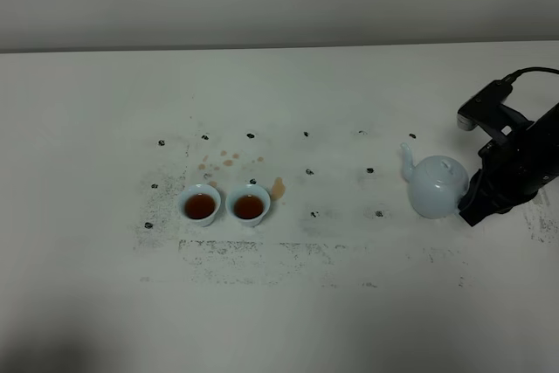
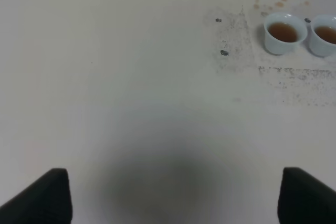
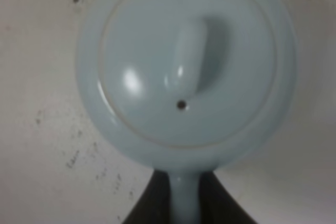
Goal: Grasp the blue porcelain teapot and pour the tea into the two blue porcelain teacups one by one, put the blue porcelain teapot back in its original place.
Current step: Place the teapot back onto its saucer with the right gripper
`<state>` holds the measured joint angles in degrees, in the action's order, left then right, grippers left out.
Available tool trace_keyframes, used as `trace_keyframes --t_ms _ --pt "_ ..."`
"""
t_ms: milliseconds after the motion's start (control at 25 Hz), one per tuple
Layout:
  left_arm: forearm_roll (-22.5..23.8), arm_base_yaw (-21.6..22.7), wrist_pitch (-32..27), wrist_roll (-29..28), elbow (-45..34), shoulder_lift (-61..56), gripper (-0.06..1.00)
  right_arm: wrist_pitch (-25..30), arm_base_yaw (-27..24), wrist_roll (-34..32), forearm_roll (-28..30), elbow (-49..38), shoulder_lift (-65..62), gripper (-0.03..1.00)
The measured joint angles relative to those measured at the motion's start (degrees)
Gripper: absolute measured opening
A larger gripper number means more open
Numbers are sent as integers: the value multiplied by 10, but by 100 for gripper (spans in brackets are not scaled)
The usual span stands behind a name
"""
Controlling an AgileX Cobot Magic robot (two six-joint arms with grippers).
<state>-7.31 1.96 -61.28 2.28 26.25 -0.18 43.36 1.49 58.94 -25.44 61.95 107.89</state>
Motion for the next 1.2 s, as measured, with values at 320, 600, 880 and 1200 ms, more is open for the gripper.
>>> trace_keyframes --t_ms 320,600,880,1200 --pt "0 0 0 0 0 0 76 26 -1 1 -5 0 1 5" --pt "0 0 0 0 0 0 76 34 -1 2 -5 0 1 5" --pt "0 0 0 0 0 0 76 36 -1 11 2 0 1 5" --pt "0 0 0 0 0 0 76 40 -1 12 6 1 1 5"
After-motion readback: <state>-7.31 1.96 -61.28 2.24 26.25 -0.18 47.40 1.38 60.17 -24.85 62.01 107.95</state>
